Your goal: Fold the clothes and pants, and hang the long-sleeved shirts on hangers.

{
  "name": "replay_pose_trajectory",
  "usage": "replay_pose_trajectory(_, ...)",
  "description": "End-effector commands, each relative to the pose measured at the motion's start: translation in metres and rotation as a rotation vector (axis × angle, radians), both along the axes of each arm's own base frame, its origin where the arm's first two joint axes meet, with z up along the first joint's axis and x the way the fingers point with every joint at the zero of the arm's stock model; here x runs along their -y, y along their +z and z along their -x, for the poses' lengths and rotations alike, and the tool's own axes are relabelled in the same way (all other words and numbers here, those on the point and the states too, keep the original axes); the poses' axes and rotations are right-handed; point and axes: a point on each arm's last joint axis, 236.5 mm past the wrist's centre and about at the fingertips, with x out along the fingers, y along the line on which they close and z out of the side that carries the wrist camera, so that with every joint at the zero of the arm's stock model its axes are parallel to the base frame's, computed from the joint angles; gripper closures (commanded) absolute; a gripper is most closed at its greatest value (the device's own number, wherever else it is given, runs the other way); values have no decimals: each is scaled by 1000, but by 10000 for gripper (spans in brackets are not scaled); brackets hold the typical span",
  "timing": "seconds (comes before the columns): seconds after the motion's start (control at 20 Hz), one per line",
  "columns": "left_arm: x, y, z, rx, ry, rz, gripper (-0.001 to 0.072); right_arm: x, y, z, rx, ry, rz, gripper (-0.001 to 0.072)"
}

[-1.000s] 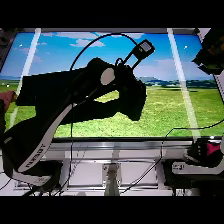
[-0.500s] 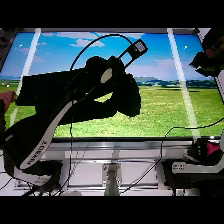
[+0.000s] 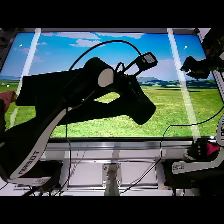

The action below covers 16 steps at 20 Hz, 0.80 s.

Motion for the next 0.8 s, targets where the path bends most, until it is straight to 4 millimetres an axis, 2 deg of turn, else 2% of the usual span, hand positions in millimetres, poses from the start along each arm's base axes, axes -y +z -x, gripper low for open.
replay_pose_trajectory(0.0,-4,34,33,-2,-84,48,150,-5,-6,3,-22,42,7,266)
replay_pose_trajectory(0.05,-12,40,27,28,-67,40,222,-8,-7,6,-31,68,7,322)
replay_pose_trajectory(0.1,-23,41,17,65,-43,11,424,-10,-9,9,-45,89,7,480)
replay_pose_trajectory(0.15,-33,41,6,97,-17,-19,680,-12,-10,14,-63,98,2,671)
replay_pose_trajectory(0.25,-55,36,-15,106,72,-68,696,-18,-10,18,-68,156,-2,678)
replay_pose_trajectory(0.35,-81,27,-34,46,189,-80,696,-41,-8,18,-40,234,-72,679)
replay_pose_trajectory(0.4,-101,18,-44,7,247,-104,696,-55,-8,18,-20,253,-127,680)
replay_pose_trajectory(0.55,-171,-11,-63,-120,421,-130,696,-92,-24,42,-7,323,-261,680)
replay_pose_trajectory(0.65,-226,-31,-62,-210,544,-124,696,-108,-39,70,-9,337,-302,680)
replay_pose_trajectory(0.75,-285,-51,-53,-282,682,-128,697,-120,-48,99,3,344,-316,680)
